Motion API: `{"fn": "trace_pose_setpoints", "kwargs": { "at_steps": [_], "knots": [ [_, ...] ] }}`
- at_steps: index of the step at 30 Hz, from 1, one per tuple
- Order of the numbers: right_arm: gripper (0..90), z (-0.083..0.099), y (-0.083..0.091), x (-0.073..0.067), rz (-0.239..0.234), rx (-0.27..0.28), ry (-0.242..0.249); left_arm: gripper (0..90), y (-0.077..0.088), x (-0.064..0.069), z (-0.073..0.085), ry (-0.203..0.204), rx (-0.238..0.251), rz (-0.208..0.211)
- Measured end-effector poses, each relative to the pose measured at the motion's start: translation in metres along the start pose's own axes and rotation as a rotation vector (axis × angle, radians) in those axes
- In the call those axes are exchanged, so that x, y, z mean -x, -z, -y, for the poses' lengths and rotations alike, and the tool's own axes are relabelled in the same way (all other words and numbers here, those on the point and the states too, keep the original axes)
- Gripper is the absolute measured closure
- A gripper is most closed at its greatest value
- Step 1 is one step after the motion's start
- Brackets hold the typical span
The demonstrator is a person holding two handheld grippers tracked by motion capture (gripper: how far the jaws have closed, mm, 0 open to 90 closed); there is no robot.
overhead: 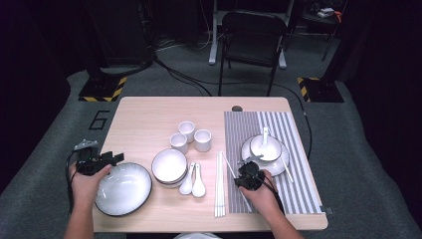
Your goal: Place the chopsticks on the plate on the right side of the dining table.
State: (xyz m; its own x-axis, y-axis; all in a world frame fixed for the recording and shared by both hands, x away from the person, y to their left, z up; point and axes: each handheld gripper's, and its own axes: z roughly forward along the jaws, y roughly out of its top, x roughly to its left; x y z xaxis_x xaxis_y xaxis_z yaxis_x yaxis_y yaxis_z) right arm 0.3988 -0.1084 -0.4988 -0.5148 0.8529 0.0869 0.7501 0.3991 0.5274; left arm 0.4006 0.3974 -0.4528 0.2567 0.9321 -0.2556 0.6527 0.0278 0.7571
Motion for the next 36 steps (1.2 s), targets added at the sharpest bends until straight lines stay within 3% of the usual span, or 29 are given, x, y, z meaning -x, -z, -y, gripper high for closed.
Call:
{"fn": "trace_pose_setpoints", "kwargs": {
  "at_steps": [3, 17, 36],
  "knots": [
    [74.9, 0.0, 0.0, 0.0, 0.001, 0.005, -0.02, 43.3, 0.0, 0.001, 0.0, 0.014, -0.004, 0.0],
    [84.3, -0.001, 0.003, 0.008, 0.018, 0.01, -0.079, 43.3, -0.001, 0.001, 0.001, 0.007, -0.006, -0.006],
    [81.7, 0.004, 0.009, 0.009, 0.024, -0.01, -0.075, 43.3, -0.003, 0.002, -0.002, 0.003, -0.001, 0.005]
  ]
}}
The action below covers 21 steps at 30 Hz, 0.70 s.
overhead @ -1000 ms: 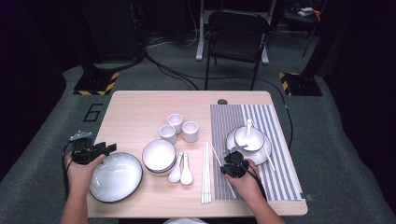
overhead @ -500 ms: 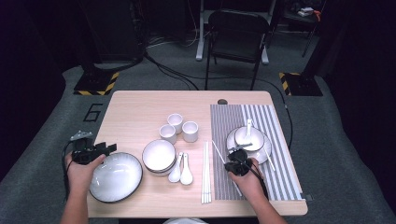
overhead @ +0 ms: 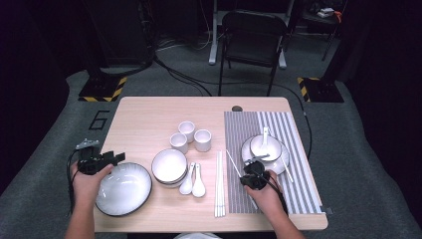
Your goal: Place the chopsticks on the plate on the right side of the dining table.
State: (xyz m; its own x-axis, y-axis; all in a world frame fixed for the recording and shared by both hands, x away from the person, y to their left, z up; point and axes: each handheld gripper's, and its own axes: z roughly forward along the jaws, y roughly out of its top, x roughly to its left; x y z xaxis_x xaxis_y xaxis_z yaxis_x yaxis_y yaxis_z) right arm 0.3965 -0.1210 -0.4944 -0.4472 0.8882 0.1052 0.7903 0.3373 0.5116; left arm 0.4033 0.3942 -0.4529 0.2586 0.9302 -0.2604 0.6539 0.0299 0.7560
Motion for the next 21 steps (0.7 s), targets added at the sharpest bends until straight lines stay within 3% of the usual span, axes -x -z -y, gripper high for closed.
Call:
{"fn": "trace_pose_setpoints", "kwargs": {
  "at_steps": [4, 5, 7, 8, 10, 14, 16, 21],
  "knots": [
    [82.7, 0.0023, 0.0029, 0.0011, -0.006, 0.003, 0.007, 43.3, -0.0014, -0.0009, -0.002, -0.013, 0.002, 0.003],
    [82.9, 0.0028, 0.0033, 0.0013, -0.005, 0.002, 0.007, 43.4, -0.0019, 0.0011, -0.0022, 0.011, 0.004, 0.003],
    [83.0, 0.0044, 0.0042, 0.0015, -0.007, -0.001, -0.001, 43.4, -0.0026, 0.0017, -0.0031, 0.01, 0.005, 0.004],
    [83.1, 0.0049, 0.0044, 0.0013, -0.006, 0.001, -0.008, 43.3, -0.0032, 0.0005, -0.004, -0.013, 0.008, 0.005],
    [83.3, 0.0058, 0.0051, 0.002, -0.005, -0.002, 0.0, 43.4, -0.0039, 0.0028, -0.0042, 0.01, 0.008, 0.007],
    [83.2, 0.007, 0.0055, 0.0023, -0.005, -0.003, -0.001, 43.4, -0.0054, 0.0022, -0.0048, 0.003, 0.005, 0.007],
    [83.3, 0.0076, 0.0052, 0.0006, -0.008, -0.008, -0.02, 43.4, -0.0057, 0.0017, -0.0051, -0.003, 0.002, 0.008],
    [84.1, 0.0079, 0.0034, 0.0018, -0.006, -0.013, 0.0, 43.3, -0.0066, 0.0023, -0.0052, 0.005, 0.007, 0.01]
  ]
}}
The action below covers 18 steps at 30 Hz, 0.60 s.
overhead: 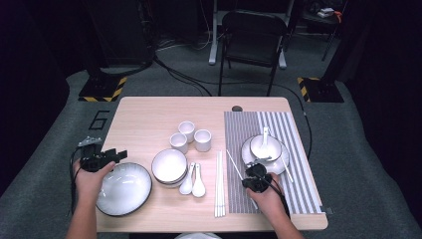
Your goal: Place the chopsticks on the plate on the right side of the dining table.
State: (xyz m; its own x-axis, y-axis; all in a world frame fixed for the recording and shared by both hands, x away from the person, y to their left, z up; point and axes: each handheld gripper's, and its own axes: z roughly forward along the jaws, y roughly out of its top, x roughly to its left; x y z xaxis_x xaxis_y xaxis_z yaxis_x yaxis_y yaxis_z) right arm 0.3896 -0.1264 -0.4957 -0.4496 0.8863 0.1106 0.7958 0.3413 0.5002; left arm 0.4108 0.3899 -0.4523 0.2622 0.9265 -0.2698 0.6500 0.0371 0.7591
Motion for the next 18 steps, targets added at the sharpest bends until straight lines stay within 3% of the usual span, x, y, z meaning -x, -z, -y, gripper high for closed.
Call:
{"fn": "trace_pose_setpoints", "kwargs": {
  "at_steps": [5, 10, 11, 18],
  "knots": [
    [84.1, 0.0, -0.0015, 0.0006, 0.003, -0.003, -0.002, 43.4, 0.0008, -0.0012, -0.0002, -0.017, -0.002, 0.0],
    [84.1, -0.0001, -0.0022, -0.0016, 0.017, -0.001, 0.003, 43.4, 0.0007, -0.001, -0.0002, -0.015, -0.008, 0.0],
    [84.1, -0.0001, -0.0024, -0.0015, 0.017, 0.0, 0.004, 43.3, 0.0004, 0.0007, 0.0002, 0.008, -0.005, 0.0],
    [84.3, -0.0005, -0.0025, -0.0036, 0.029, -0.007, 0.017, 43.3, -0.0001, 0.0011, 0.0006, 0.002, -0.005, -0.002]
  ]
}}
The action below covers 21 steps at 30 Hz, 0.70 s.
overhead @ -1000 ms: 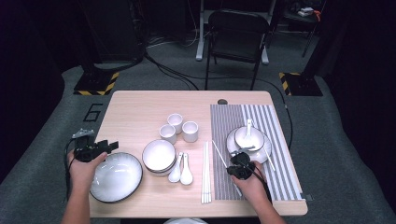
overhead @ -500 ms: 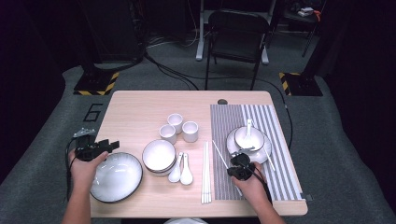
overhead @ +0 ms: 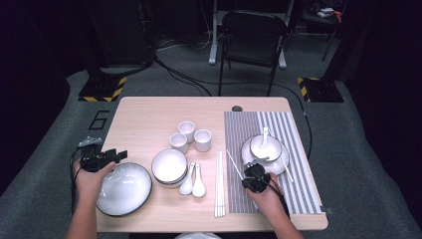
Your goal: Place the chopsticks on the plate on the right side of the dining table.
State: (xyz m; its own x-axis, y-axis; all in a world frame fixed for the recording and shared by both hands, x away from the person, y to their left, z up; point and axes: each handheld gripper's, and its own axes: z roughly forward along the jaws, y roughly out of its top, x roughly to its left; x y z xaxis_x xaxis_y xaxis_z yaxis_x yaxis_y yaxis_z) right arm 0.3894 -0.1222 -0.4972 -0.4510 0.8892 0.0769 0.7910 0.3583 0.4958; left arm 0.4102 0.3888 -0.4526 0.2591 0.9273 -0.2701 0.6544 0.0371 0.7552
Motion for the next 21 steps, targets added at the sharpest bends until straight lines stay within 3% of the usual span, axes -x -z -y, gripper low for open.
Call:
{"fn": "trace_pose_setpoints", "kwargs": {
  "at_steps": [9, 12, 21],
  "knots": [
    [85.0, -0.0018, 0.0, 0.0023, -0.015, -0.015, -0.008, 43.3, -0.0004, -0.0005, -0.0002, -0.009, 0.0, 0.0],
    [85.1, -0.0017, -0.0003, 0.0026, -0.008, -0.009, 0.013, 43.3, -0.0006, -0.0004, -0.0001, -0.008, -0.001, -0.001],
    [85.2, -0.0018, -0.0001, 0.0053, -0.025, -0.008, -0.032, 43.4, -0.0011, -0.0004, -0.0003, -0.008, -0.002, 0.0]
  ]
}}
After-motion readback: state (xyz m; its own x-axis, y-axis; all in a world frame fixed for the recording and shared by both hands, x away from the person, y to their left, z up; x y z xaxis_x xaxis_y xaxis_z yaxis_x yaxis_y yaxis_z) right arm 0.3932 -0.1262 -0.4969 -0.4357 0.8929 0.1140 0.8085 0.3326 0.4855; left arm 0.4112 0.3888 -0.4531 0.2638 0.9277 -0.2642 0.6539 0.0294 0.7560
